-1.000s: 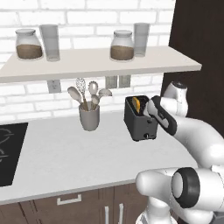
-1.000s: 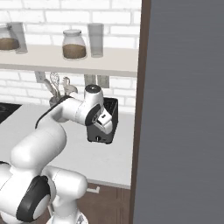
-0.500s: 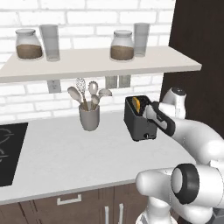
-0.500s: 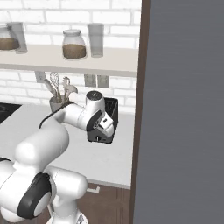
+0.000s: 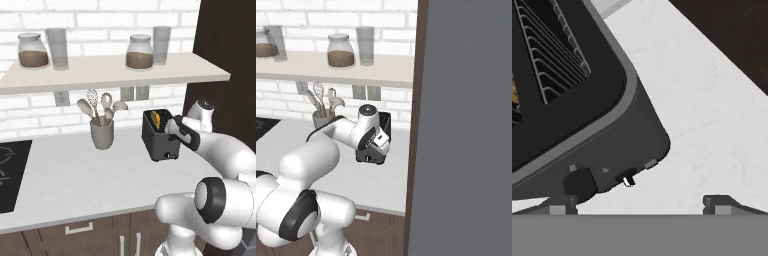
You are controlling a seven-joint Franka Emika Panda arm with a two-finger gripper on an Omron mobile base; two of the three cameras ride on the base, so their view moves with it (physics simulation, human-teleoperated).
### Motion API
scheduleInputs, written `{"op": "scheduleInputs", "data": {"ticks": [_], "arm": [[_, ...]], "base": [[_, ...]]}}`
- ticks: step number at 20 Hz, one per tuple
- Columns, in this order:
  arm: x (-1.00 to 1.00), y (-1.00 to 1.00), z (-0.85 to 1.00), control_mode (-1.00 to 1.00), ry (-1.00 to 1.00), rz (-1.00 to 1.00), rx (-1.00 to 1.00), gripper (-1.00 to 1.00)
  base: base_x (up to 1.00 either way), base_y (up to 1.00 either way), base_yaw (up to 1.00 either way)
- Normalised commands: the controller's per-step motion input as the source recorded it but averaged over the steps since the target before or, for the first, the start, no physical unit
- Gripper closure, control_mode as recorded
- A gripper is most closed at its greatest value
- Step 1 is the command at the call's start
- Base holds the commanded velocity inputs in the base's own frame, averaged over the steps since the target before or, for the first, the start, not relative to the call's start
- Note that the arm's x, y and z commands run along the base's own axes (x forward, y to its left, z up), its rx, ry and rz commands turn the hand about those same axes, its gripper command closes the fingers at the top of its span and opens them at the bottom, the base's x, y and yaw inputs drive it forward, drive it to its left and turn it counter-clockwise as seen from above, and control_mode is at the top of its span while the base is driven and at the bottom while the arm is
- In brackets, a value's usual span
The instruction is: Start the toaster. Once the lever pops up, take the bread to the plate on the dining counter.
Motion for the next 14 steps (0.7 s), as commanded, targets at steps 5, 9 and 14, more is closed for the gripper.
{"op": "scheduleInputs", "data": {"ticks": [5,9,14], "arm": [[0.25,-0.05,-0.17,-1.00,0.00,0.00,0.00,-1.00],[0.17,0.00,-0.21,-1.00,0.00,0.00,0.00,-1.00],[0.13,0.00,-0.30,-1.00,-0.01,0.00,0.00,-1.00]], "base": [[0.00,0.00,0.00],[0.00,0.00,0.00],[0.00,0.00,0.00]]}}
